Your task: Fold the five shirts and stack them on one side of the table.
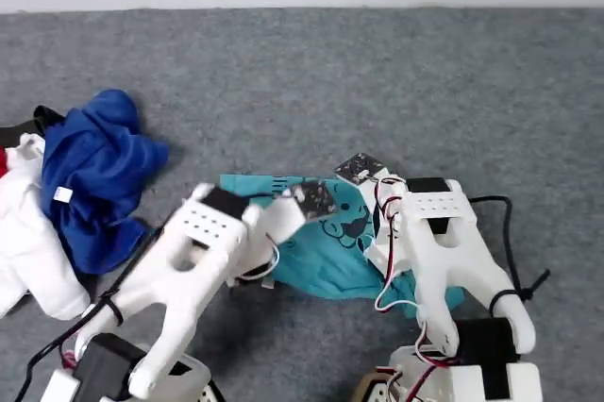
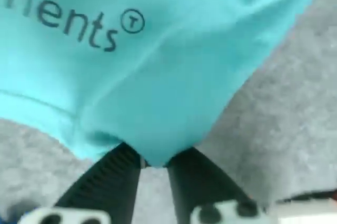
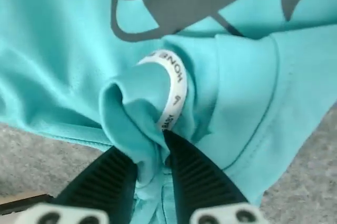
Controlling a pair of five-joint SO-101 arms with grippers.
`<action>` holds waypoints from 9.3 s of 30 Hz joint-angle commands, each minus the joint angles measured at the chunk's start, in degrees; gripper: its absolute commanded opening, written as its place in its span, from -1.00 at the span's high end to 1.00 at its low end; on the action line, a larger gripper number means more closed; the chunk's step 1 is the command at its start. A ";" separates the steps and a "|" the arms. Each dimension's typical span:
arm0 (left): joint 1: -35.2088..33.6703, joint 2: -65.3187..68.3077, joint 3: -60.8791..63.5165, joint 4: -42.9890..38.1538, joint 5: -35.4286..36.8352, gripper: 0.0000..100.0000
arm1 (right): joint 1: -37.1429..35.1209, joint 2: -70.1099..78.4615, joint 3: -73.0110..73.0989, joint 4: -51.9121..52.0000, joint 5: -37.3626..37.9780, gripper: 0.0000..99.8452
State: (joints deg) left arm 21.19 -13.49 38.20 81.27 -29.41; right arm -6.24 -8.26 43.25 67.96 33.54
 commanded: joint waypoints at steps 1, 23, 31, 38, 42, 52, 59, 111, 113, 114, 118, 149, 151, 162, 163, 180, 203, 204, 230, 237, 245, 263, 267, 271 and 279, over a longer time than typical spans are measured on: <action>-0.44 -0.62 -9.45 8.00 0.70 0.97 | 1.27 -0.92 -2.90 0.22 0.18 0.98; -11.78 -0.09 -13.67 8.18 0.62 0.97 | 28.35 -0.84 -12.66 0.13 -3.08 0.98; -11.78 0.00 -13.58 8.18 0.62 0.97 | 33.01 -0.92 -13.80 17.27 -7.74 0.97; -11.78 0.00 -10.15 4.13 0.62 0.97 | 31.60 -0.92 -13.63 27.74 2.64 0.97; -11.78 0.00 -5.05 -1.14 0.62 0.97 | 28.00 -0.92 -13.80 34.07 8.79 0.97; -11.87 0.00 5.49 -18.02 0.79 0.97 | 13.32 -0.92 -13.63 34.86 9.05 0.51; -11.87 0.00 11.91 -33.67 2.73 0.97 | -8.75 -0.92 -12.57 34.86 8.97 0.52; -11.87 0.00 12.35 -36.22 5.80 0.97 | 22.37 -25.98 8.79 -2.68 0.26 0.58; -11.78 0.00 12.35 -36.22 5.80 0.97 | 23.78 -25.98 10.55 -4.35 0.26 0.58; -11.78 0.00 12.35 -36.22 5.80 0.97 | 24.22 -25.98 11.34 -5.23 0.26 0.58; -11.69 0.00 12.35 -36.22 5.80 0.97 | 24.66 -25.98 14.51 -8.22 0.26 0.60; -11.52 0.00 12.44 -36.22 5.80 0.97 | 31.16 -26.07 15.65 -8.57 0.26 0.78; -11.52 0.00 12.44 -36.22 5.80 0.97 | 31.16 -26.07 15.65 -9.36 0.26 0.78; -11.43 0.00 12.44 -36.22 5.80 0.97 | 31.16 -25.98 16.88 -10.95 0.26 0.78; -11.43 0.00 12.44 -36.22 5.80 0.97 | 31.16 -25.98 17.41 -10.95 0.35 0.78; -11.43 0.00 12.44 -36.22 5.80 0.97 | 31.16 -26.51 21.71 -15.78 0.70 0.99; -11.78 -0.53 6.02 -36.13 5.80 0.97 | 30.81 -26.68 0.44 -12.79 -4.31 0.98; -11.87 -0.53 5.23 -36.04 5.89 0.97 | 30.81 -26.68 -0.79 -12.26 -4.48 0.98; -11.34 -0.18 5.85 -36.04 5.89 0.97 | 30.02 -23.08 14.51 -8.84 -4.22 0.71; -11.34 -0.09 5.85 -36.04 5.89 0.97 | 29.85 -23.08 18.29 -9.71 -2.20 0.71; -11.34 -0.09 6.55 -36.31 5.89 0.97 | 29.93 -23.60 22.95 -15.16 -1.85 0.76; -11.34 -0.53 1.63 -35.69 5.89 0.97 | 29.93 -23.69 5.98 -11.65 -2.29 0.98; -11.34 -0.53 -3.38 -31.65 5.89 0.97 | 29.93 -23.69 -4.66 -6.20 -3.69 0.98; -11.78 -0.53 -9.01 -27.96 5.80 0.97 | 29.93 -23.69 -11.96 -3.74 -6.59 0.98; -11.87 -0.62 -24.22 -15.74 5.80 0.97 | 29.85 -23.69 -21.80 4.70 -12.22 0.98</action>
State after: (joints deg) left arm 9.93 -13.32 21.14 60.97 -24.04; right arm 23.91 -31.21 26.29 69.01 22.99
